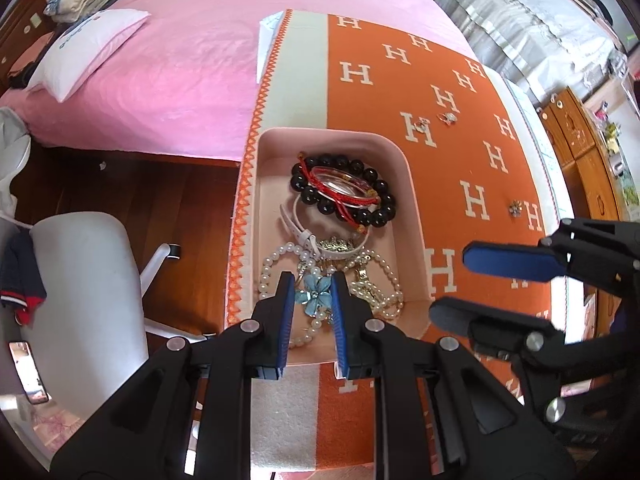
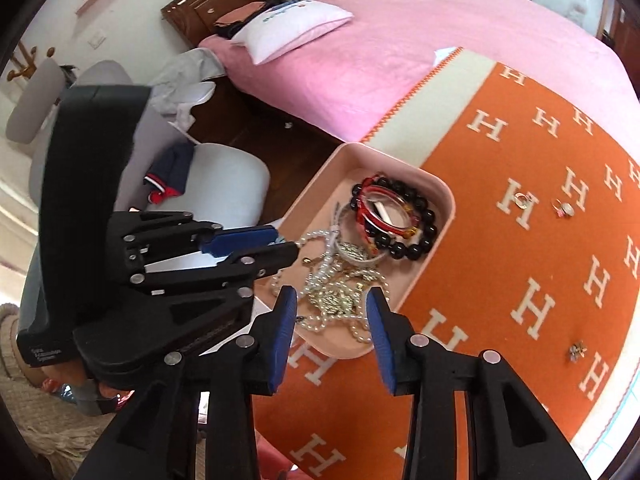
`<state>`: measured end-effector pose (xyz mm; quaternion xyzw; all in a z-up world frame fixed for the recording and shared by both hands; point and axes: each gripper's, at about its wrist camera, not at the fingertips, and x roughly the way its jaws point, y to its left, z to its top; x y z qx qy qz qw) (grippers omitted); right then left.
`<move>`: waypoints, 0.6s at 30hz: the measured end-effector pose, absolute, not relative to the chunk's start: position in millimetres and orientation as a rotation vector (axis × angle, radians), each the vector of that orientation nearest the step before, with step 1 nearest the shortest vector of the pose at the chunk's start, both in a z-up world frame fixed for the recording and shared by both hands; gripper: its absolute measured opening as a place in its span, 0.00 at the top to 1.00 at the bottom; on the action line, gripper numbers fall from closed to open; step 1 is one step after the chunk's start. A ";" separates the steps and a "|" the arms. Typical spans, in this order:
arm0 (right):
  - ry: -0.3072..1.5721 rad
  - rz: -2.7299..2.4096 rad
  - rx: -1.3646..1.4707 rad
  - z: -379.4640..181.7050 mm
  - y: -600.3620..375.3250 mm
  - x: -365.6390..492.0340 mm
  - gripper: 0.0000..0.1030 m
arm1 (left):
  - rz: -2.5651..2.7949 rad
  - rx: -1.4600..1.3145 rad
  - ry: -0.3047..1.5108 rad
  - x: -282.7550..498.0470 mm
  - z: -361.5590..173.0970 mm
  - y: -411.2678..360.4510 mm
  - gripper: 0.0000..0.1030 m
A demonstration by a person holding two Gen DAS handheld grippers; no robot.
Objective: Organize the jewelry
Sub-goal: 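Open the left tool over the tray while the right tool drops the necklace in, then move both open tools from the tray toward the remaining rings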
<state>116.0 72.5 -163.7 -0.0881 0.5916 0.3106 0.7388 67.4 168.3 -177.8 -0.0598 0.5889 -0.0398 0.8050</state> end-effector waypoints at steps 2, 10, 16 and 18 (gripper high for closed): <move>1.305 0.654 -0.188 -165.5 66.9 119.2 0.65 | -0.096 -0.121 1.270 67.1 -179.4 166.1 0.79; 1.318 0.598 -0.189 -164.1 52.5 118.6 0.64 | -0.103 -0.120 1.270 65.5 -179.2 160.0 0.53; 1.321 0.585 -0.208 -165.6 48.2 112.2 0.64 | -0.102 -0.118 1.269 63.3 -176.6 155.7 0.53; 1.320 0.581 -0.207 -164.8 45.8 110.7 0.64 | -0.104 -0.116 1.268 62.8 -175.6 153.1 0.53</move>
